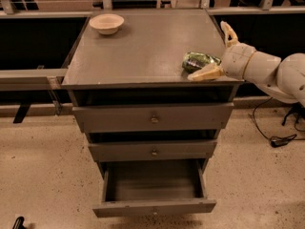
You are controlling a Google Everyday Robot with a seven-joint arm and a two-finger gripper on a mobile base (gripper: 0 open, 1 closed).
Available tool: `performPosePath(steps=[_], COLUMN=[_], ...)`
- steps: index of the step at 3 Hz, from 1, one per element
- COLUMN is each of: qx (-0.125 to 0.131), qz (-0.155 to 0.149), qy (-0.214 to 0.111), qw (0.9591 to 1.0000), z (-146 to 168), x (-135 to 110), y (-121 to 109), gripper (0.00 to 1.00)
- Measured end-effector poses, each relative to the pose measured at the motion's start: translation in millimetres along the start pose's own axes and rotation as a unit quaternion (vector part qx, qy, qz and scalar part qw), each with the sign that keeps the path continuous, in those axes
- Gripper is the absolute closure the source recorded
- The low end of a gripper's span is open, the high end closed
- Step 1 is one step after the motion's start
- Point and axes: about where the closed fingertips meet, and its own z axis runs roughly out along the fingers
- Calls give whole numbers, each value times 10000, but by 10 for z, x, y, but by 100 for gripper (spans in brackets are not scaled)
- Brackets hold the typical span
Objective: Pick green can from bottom drawer and place on counter
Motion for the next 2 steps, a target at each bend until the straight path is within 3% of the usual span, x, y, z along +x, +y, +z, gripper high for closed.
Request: performPosePath(steps=[1,2], qx=[-198,-388], qz=[20,202], qy=[262,836], qw=[9995,9955], z=[-14,-332], x=[167,584], y=[116,295], gripper=[0,0])
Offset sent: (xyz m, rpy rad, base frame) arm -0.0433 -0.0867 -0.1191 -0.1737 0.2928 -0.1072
